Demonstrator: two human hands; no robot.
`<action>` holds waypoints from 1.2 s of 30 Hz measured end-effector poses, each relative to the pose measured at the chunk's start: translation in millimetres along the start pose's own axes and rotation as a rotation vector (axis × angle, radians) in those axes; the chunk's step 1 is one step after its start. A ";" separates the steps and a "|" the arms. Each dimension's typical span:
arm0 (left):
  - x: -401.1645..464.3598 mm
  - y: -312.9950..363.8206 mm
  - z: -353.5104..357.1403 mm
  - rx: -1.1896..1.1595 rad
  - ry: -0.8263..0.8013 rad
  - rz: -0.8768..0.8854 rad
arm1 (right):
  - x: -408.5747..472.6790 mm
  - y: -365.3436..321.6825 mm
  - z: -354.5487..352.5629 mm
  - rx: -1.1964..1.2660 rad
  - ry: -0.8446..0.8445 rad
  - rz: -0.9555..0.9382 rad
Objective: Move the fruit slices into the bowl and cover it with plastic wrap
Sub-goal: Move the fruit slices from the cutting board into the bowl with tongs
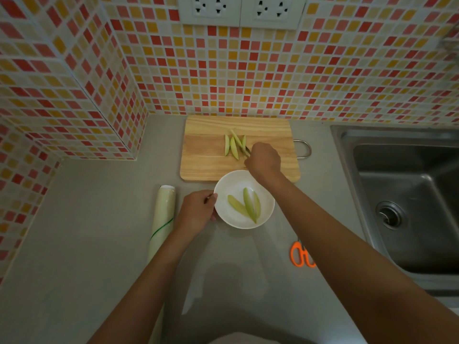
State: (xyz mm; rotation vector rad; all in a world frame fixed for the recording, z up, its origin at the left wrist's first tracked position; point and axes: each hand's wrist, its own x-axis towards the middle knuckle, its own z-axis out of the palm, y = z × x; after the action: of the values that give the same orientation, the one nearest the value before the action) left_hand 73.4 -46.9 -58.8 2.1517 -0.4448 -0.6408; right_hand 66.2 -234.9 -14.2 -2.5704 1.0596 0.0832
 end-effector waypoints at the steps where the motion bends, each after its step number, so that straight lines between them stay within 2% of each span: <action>1: 0.0 -0.2 0.2 0.002 0.002 0.002 | 0.2 1.1 1.0 0.006 0.002 -0.005; 9: -0.1 0.4 -1.4 0.014 0.007 0.014 | -8.5 22.0 -5.9 0.216 0.009 0.027; 15: -2.2 1.2 -0.5 0.020 0.007 0.021 | -49.6 38.3 -20.1 0.379 0.047 0.028; 22: -1.0 1.2 0.2 0.016 0.005 0.008 | -99.3 37.5 -28.3 0.371 0.005 -0.031; 27: -1.0 1.9 0.5 0.018 0.009 0.005 | -129.9 40.2 -5.5 0.144 -0.173 -0.014; 29: -0.8 2.1 0.5 0.013 0.010 0.005 | -132.7 41.7 -1.1 0.104 -0.193 0.007; 33: -1.2 2.4 0.9 -0.001 0.008 0.002 | -124.2 43.1 -8.9 0.097 -0.095 -0.015; 36: -0.6 1.4 0.9 0.009 0.012 0.005 | -97.2 39.3 -21.7 0.184 0.004 0.006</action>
State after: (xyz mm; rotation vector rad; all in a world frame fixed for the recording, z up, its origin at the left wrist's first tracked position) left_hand 72.3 -48.0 -57.9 2.1613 -0.4469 -0.6240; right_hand -32.4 -202.9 12.4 -2.4040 1.0261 -0.0171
